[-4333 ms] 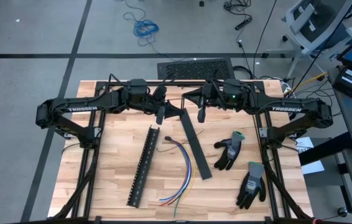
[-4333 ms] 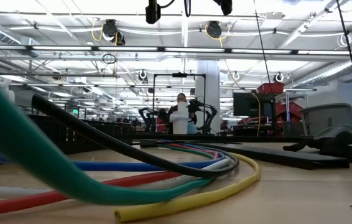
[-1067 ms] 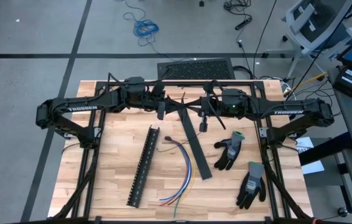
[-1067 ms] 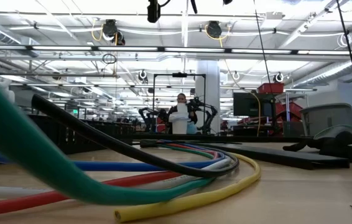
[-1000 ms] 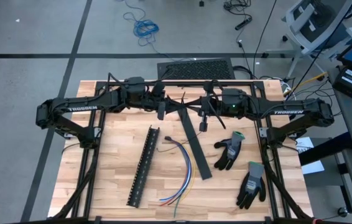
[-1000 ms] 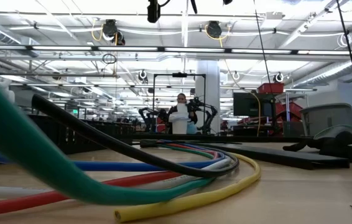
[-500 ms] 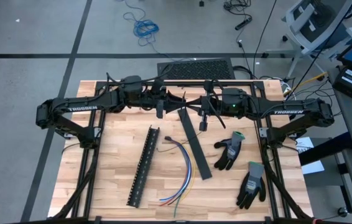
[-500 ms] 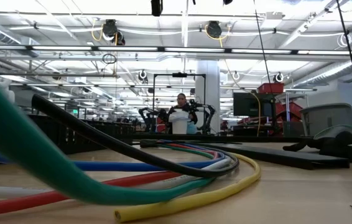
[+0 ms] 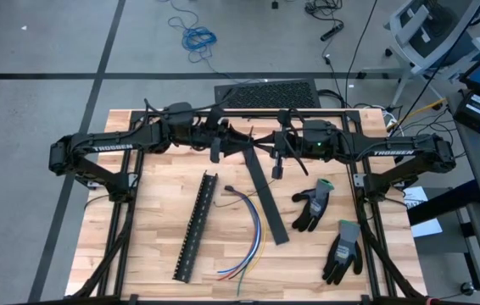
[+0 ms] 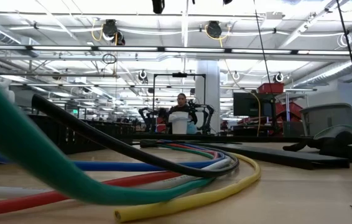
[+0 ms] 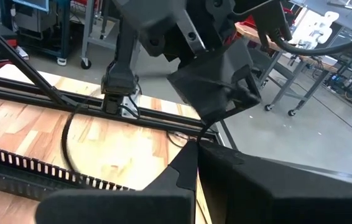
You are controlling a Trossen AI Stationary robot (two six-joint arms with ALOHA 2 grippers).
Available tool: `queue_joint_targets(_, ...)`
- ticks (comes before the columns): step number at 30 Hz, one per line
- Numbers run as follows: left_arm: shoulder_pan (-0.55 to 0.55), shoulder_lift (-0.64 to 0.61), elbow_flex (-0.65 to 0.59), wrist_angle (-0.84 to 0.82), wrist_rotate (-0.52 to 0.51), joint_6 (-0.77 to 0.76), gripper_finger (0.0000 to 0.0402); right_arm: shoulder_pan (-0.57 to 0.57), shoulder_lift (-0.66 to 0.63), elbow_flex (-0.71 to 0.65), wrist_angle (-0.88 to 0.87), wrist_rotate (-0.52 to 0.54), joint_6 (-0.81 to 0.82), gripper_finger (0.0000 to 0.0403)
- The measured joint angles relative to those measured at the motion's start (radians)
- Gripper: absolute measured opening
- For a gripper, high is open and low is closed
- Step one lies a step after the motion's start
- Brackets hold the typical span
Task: Ziptie cables
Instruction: Wrap the black zip tie on the cables
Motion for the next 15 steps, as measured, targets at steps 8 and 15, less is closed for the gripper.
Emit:
queue_joint_targets(8,-0.002,0.0,0.0,-0.046,-0.018,0.107,0.0181,0.0,0.0,0.0,0.0,0.004,0.0,0.0)
queue_joint_targets(15,-0.001,0.0,0.001,-0.079,-0.02,0.169,0.0181,-0.001,0.0,0.0,-0.002,0.005,0.0,0.0)
